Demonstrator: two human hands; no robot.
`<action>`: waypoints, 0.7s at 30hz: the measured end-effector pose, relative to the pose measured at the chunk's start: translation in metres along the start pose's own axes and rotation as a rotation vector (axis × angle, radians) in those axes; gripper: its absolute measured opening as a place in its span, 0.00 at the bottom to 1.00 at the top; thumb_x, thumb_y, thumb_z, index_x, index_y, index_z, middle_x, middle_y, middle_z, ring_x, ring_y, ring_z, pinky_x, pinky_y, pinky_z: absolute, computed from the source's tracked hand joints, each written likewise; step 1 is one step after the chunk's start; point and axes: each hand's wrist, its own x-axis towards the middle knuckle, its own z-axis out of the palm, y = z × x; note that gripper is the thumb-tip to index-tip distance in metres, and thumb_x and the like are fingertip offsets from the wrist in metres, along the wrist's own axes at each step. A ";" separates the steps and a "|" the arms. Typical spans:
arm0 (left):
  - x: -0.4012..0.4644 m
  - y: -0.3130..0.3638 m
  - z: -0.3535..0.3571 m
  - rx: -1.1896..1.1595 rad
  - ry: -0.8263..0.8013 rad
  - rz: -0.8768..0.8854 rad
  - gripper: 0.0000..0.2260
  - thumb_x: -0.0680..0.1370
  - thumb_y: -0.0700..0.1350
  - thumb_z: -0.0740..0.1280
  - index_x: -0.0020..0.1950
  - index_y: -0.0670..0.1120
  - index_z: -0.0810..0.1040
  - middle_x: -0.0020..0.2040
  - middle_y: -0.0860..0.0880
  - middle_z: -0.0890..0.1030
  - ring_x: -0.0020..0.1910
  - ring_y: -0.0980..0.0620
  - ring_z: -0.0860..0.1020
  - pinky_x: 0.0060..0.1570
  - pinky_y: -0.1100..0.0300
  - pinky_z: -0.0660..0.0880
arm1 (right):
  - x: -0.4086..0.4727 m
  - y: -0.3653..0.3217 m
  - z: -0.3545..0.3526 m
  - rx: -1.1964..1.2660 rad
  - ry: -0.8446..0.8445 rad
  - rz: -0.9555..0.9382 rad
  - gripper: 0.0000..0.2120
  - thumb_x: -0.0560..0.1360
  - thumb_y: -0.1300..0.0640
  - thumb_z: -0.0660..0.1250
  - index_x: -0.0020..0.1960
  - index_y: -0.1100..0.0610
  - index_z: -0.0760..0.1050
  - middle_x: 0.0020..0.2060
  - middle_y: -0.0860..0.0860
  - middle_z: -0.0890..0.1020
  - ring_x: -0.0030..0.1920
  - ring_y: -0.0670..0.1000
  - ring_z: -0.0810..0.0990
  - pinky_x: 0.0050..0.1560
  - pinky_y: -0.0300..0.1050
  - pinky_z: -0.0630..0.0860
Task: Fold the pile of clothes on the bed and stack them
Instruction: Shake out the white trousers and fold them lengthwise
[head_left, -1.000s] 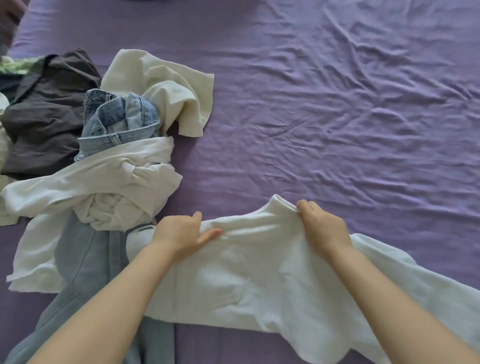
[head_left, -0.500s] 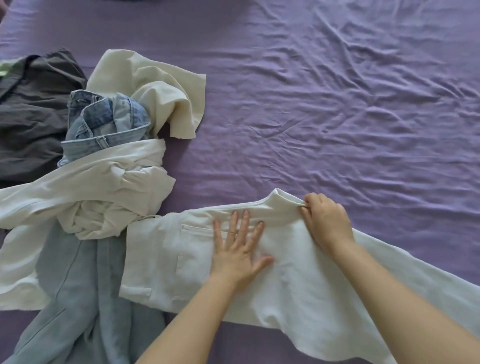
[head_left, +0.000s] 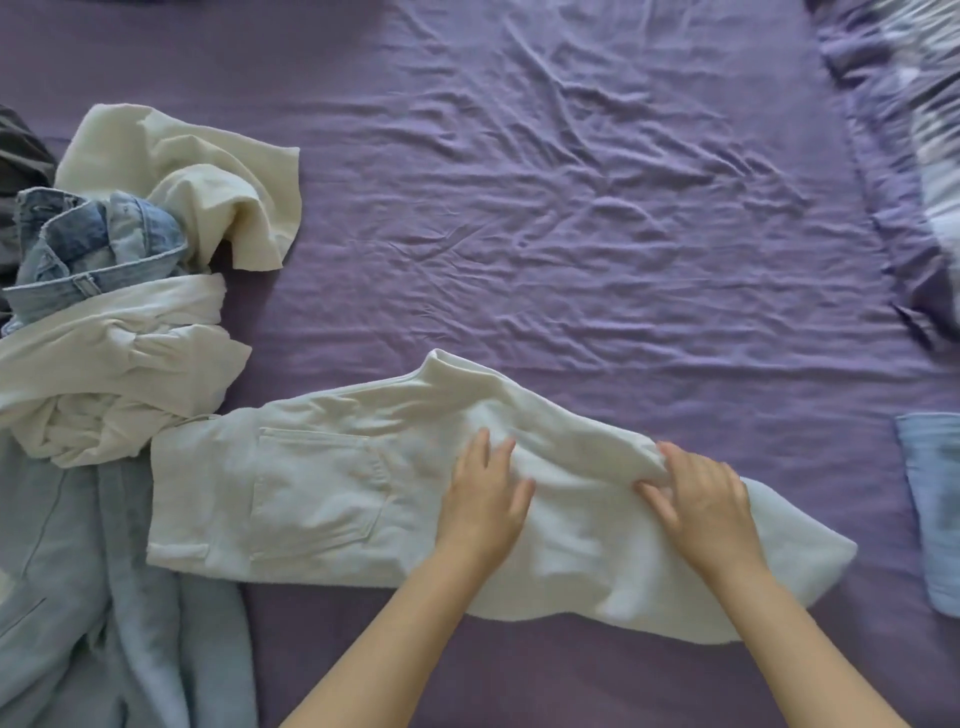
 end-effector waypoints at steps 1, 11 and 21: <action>-0.006 0.016 0.010 0.016 0.019 0.031 0.24 0.81 0.52 0.60 0.75 0.49 0.62 0.78 0.45 0.54 0.76 0.48 0.52 0.73 0.54 0.54 | -0.005 0.018 -0.005 -0.032 -0.028 0.047 0.21 0.70 0.52 0.74 0.59 0.61 0.77 0.51 0.58 0.82 0.53 0.61 0.79 0.59 0.62 0.70; -0.008 0.141 0.075 -0.002 0.023 0.236 0.16 0.79 0.42 0.63 0.67 0.43 0.74 0.71 0.43 0.68 0.74 0.45 0.59 0.72 0.54 0.58 | -0.028 0.164 -0.044 0.044 -0.547 0.262 0.18 0.76 0.43 0.64 0.63 0.48 0.72 0.59 0.45 0.78 0.63 0.51 0.72 0.60 0.48 0.65; -0.006 0.218 0.059 -0.759 -0.163 0.027 0.21 0.68 0.61 0.72 0.59 0.62 0.75 0.55 0.62 0.80 0.56 0.64 0.77 0.55 0.64 0.75 | 0.044 0.105 -0.142 1.394 -0.458 0.260 0.10 0.78 0.53 0.64 0.46 0.58 0.80 0.38 0.55 0.81 0.37 0.51 0.79 0.34 0.43 0.77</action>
